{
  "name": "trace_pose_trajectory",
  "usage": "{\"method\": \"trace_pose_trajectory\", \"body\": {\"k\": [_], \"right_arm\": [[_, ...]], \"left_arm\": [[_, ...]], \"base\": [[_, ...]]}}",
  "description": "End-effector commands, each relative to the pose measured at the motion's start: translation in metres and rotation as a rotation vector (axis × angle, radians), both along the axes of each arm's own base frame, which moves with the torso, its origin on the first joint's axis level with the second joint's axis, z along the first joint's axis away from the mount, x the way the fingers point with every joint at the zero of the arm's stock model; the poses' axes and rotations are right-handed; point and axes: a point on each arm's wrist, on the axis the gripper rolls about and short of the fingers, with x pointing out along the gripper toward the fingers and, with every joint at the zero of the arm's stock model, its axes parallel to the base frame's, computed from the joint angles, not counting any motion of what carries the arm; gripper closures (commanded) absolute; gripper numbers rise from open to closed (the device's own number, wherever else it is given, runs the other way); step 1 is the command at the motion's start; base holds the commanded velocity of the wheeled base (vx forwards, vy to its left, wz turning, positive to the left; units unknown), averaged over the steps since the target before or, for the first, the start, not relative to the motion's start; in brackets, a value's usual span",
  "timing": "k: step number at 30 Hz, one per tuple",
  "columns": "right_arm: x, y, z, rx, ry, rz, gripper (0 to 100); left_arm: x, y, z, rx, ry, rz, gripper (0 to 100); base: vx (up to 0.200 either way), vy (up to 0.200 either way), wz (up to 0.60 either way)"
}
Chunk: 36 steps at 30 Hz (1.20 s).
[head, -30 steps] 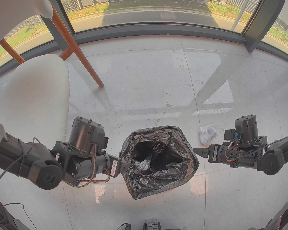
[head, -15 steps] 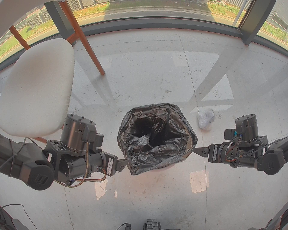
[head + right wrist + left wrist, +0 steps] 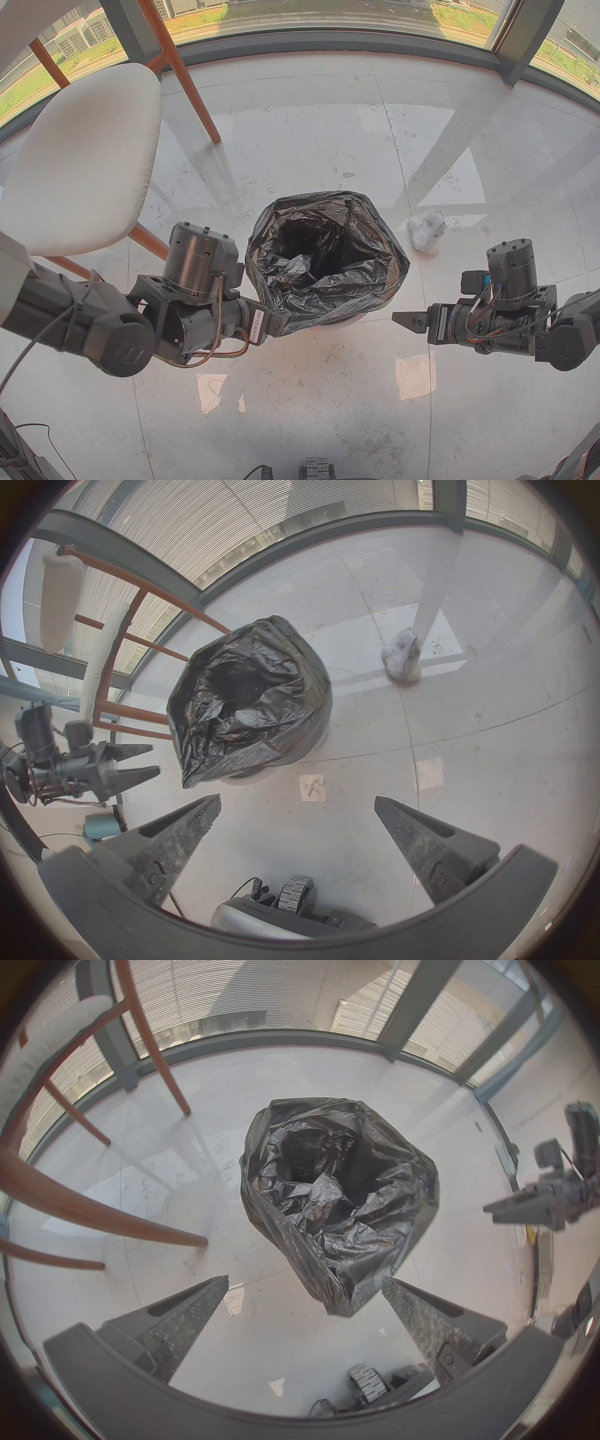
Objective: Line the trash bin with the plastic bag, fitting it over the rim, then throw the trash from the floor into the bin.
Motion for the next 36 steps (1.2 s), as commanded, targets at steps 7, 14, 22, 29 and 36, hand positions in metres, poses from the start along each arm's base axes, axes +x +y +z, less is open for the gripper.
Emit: {"method": "trace_pose_trajectory", "body": {"k": [7, 14, 22, 29, 36], "right_arm": [[-0.006, 0.001, 0.001, 0.022, 0.011, -0.004, 0], [-0.008, 0.0, 0.0, 0.02, 0.015, -0.003, 0], [-0.008, -0.001, -0.001, 0.023, 0.018, -0.008, 0], [-0.007, -0.002, -0.001, 0.023, 0.018, -0.011, 0], [-0.007, -0.003, -0.001, 0.023, 0.018, -0.014, 0]], "left_arm": [[0.039, -0.04, 0.006, -0.085, 0.073, 0.19, 0], [0.053, -0.046, -0.001, -0.075, 0.069, 0.206, 0], [0.061, -0.049, -0.014, -0.043, 0.074, 0.235, 0], [0.065, -0.042, -0.015, -0.035, 0.068, 0.263, 100], [0.069, -0.03, -0.012, -0.019, 0.056, 0.315, 100]], "base": [[0.0, 0.0, 0.0], [0.0, 0.0, 0.0], [0.0, 0.0, 0.0], [0.0, 0.0, 0.0], [0.0, 0.0, 0.0]]}}
